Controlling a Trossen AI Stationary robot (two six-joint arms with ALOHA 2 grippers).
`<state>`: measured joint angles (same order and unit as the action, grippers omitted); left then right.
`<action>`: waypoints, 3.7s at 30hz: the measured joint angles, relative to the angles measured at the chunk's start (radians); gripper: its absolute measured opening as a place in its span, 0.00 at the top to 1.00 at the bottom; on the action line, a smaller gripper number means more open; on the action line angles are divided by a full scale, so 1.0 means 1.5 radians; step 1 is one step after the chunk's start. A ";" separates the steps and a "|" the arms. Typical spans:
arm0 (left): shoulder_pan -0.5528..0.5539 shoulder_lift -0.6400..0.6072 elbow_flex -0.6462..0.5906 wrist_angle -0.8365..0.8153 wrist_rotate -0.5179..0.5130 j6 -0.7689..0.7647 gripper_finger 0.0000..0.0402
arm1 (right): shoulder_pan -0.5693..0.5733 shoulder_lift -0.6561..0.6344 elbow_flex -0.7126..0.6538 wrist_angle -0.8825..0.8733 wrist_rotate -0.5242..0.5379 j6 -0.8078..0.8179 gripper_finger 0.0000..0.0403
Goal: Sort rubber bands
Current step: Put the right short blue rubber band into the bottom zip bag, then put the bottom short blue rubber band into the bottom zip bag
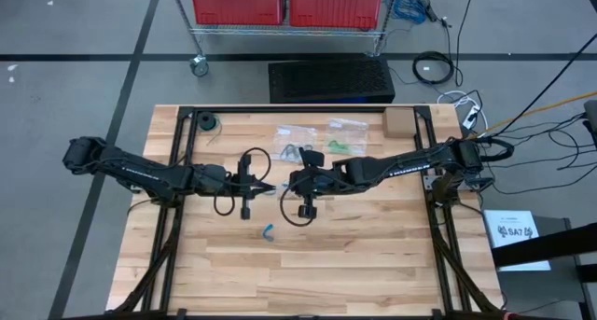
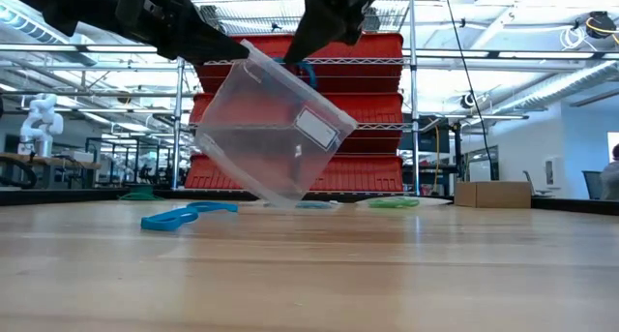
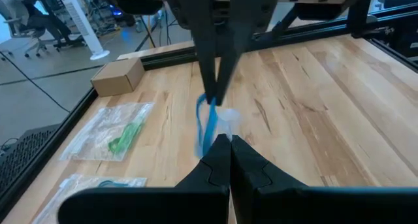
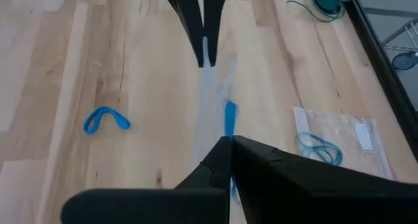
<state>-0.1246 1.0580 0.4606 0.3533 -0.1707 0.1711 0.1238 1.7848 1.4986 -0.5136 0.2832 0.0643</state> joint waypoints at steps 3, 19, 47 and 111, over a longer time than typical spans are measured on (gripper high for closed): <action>0.000 0.000 0.000 0.000 0.001 0.000 1.00 | 0.000 -0.001 0.000 -0.003 0.001 0.001 1.00; 0.000 0.000 0.000 -0.002 0.001 0.000 1.00 | 0.024 -0.020 0.000 0.007 0.005 0.019 1.00; 0.000 0.000 0.000 -0.002 0.001 -0.001 1.00 | 0.032 -0.037 0.000 -0.017 0.001 0.037 1.00; 0.000 -0.001 0.000 0.012 -0.132 0.000 1.00 | 0.039 -0.063 -0.017 -0.003 -0.165 0.053 0.49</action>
<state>-0.1240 1.0571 0.4610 0.3720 -0.3692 0.1718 0.1827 1.6907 1.4734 -0.5174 0.0352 0.1438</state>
